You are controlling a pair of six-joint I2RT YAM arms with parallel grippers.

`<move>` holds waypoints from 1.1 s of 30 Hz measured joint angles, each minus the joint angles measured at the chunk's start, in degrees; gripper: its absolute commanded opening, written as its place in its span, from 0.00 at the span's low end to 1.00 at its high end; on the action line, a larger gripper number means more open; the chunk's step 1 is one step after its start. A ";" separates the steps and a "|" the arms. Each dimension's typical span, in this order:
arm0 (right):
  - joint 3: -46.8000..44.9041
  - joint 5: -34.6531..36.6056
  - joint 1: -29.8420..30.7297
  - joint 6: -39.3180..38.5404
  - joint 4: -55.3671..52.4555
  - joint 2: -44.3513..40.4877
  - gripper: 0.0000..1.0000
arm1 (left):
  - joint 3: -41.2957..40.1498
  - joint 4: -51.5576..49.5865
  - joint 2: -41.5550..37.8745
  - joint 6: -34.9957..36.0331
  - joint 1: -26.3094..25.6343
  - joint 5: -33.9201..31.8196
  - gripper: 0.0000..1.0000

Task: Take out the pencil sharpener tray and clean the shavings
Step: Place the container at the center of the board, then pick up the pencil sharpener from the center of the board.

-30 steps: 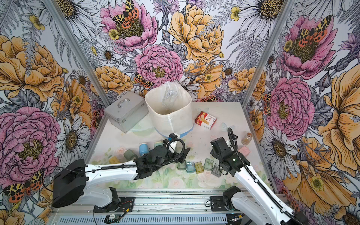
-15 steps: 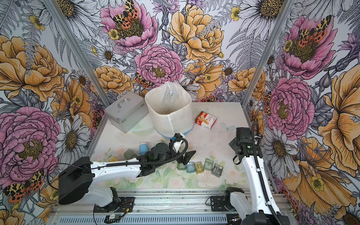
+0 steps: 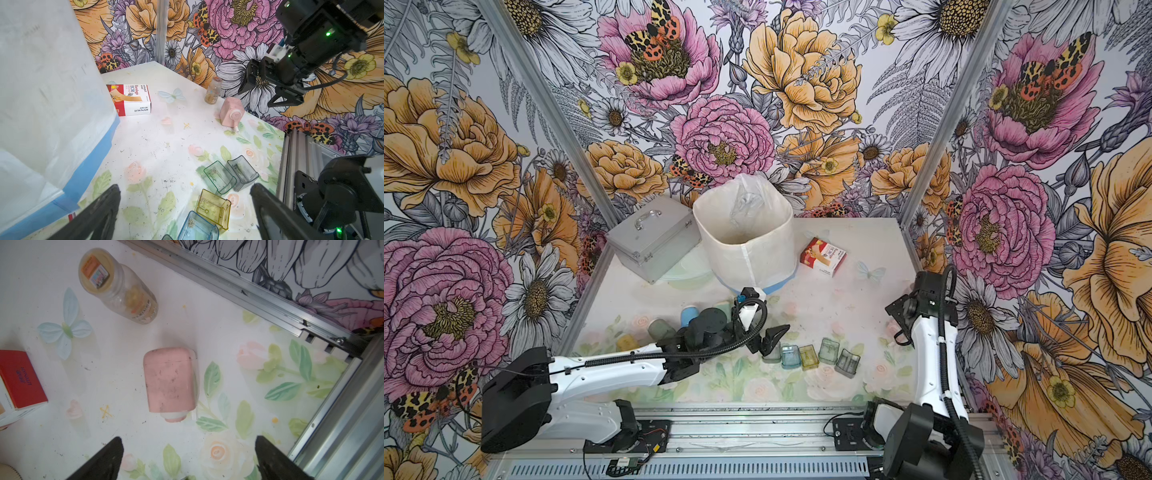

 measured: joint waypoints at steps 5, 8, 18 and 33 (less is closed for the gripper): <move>-0.15 -2.38 -1.49 -0.61 3.96 0.66 0.98 | 0.00 -0.79 0.00 -0.15 -0.02 0.07 0.98; -0.28 -3.10 -1.64 -1.11 6.47 0.66 0.97 | 0.00 -0.83 0.00 -0.17 -0.02 0.66 0.99; -1.22 -3.98 -3.76 -3.74 11.56 6.25 0.92 | 0.39 -1.29 1.01 -0.15 -0.31 1.95 0.99; -2.05 -5.25 -4.13 -4.68 15.76 9.90 0.84 | 8.70 -2.10 13.77 0.02 -4.96 1.92 0.99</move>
